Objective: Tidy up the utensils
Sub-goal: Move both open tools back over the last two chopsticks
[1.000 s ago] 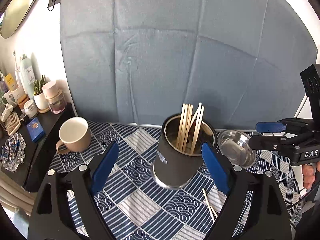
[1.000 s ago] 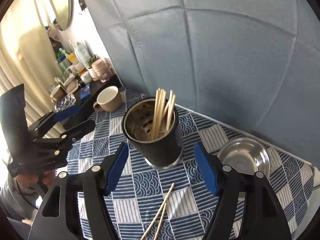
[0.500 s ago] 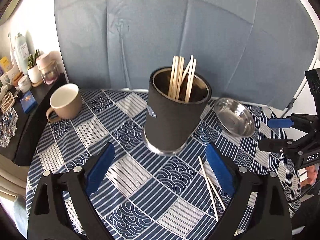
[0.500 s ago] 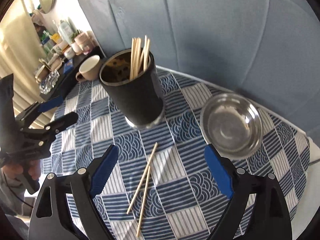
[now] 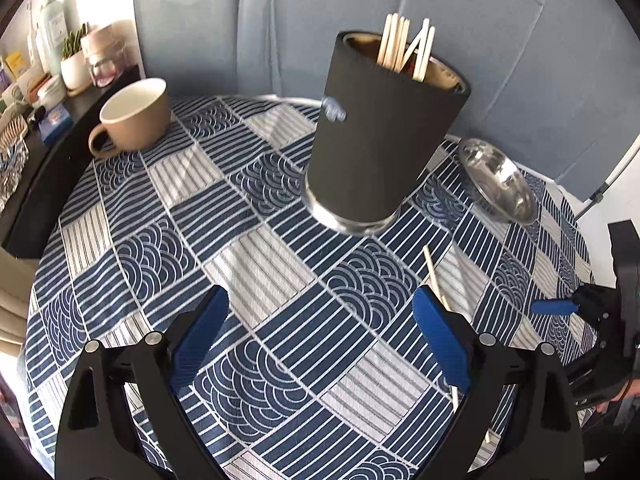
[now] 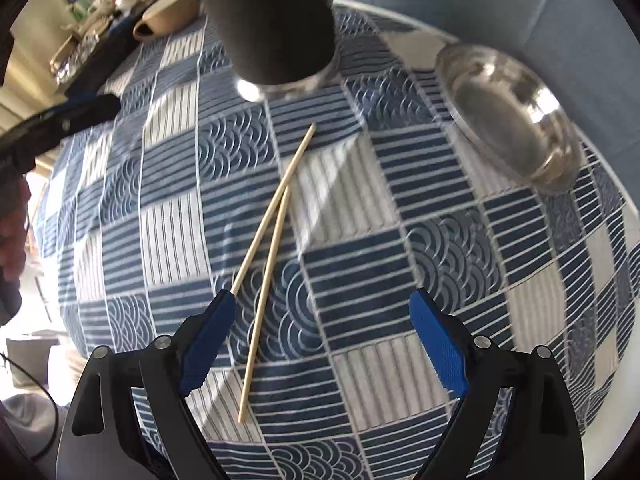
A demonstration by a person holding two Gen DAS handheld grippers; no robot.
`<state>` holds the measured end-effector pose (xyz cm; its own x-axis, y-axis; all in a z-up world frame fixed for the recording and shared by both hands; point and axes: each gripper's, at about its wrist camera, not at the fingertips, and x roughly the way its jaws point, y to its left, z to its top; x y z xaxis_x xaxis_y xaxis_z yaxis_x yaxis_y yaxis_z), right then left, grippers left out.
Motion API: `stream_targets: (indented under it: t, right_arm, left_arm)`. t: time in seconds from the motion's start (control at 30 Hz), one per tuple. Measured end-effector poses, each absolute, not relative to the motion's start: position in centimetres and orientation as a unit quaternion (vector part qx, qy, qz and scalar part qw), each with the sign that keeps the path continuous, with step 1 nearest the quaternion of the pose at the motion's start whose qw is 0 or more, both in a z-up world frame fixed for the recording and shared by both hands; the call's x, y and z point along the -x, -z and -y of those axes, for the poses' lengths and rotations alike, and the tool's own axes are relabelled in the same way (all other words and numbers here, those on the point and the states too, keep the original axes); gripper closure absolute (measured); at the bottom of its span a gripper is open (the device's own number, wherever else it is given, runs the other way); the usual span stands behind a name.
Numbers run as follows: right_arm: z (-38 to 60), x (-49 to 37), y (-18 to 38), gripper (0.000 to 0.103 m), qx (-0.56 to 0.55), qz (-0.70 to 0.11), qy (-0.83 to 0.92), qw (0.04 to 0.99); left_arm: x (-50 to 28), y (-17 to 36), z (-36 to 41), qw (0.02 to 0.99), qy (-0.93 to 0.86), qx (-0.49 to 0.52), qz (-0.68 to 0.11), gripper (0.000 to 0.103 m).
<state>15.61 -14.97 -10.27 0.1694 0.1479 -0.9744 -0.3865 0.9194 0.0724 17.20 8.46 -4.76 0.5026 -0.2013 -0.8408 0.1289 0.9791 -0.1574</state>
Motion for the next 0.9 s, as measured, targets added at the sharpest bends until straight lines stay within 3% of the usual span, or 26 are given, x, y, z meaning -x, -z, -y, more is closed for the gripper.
stream_targets:
  t: [0.4, 0.63, 0.9]
  right_arm:
    - [12.5, -15.1, 13.2, 0.041, 0.102, -0.657, -0.178, 0.725]
    - [10.7, -15.0, 13.8, 0.045, 0.109, -0.656, -0.169, 0.727]
    - [9.8, -14.1, 13.7, 0.068, 0.163, -0.645, -0.182, 0.724]
  left_arm:
    - [-15.7, 7.8, -9.4, 0.845, 0.088, 0.042, -0.526, 0.012]
    - [-15.2, 8.6, -9.5, 0.84, 0.088, 0.046, -0.533, 0.012]
    - [-15.3, 9.3, -8.0, 0.831, 0.098, 0.032, -0.547, 0.012]
